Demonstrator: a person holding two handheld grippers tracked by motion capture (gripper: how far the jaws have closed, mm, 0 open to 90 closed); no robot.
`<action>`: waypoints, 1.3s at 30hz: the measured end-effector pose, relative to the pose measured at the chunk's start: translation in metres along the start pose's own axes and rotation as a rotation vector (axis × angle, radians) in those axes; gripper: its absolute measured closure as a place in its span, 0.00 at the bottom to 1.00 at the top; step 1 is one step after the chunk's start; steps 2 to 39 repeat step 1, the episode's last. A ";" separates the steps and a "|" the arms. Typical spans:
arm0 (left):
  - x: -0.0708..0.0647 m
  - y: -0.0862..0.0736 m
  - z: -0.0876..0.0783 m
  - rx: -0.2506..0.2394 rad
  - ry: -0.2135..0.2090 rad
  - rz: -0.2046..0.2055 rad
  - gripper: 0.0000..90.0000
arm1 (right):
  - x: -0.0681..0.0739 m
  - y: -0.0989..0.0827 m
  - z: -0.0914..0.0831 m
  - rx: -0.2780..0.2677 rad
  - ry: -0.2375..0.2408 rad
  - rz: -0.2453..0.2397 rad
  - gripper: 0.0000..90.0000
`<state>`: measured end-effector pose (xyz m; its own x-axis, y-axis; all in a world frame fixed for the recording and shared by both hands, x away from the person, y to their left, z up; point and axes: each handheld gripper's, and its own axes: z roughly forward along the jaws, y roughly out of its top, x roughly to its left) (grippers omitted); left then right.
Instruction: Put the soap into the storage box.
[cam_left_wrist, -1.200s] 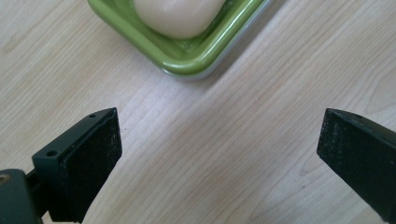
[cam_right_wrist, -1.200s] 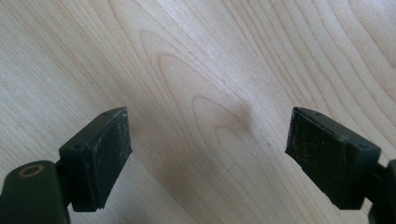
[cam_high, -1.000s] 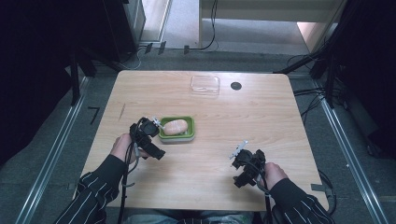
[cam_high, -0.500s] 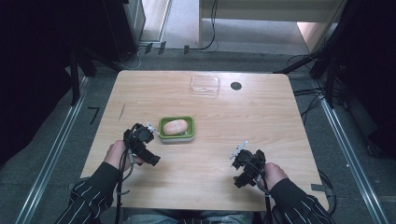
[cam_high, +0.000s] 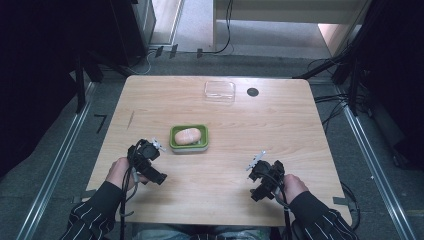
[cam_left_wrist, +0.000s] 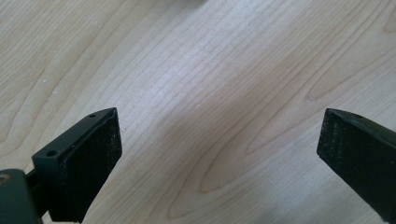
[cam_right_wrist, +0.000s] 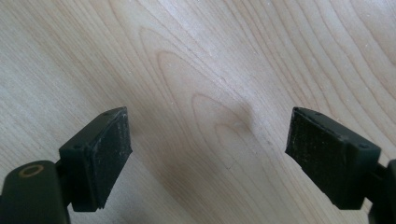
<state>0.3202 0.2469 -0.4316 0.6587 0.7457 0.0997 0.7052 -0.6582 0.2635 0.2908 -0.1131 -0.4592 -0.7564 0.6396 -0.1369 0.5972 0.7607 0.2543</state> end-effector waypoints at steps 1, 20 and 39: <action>0.000 0.000 0.000 -0.006 0.000 -0.007 0.01 | 0.000 0.000 0.000 0.000 0.001 0.000 0.16; 0.000 0.000 0.000 -0.006 0.000 -0.007 0.01 | 0.000 0.000 0.000 0.000 0.001 0.000 0.16; 0.000 0.000 0.000 -0.006 0.000 -0.007 0.01 | 0.000 0.000 0.000 0.000 0.001 0.000 0.16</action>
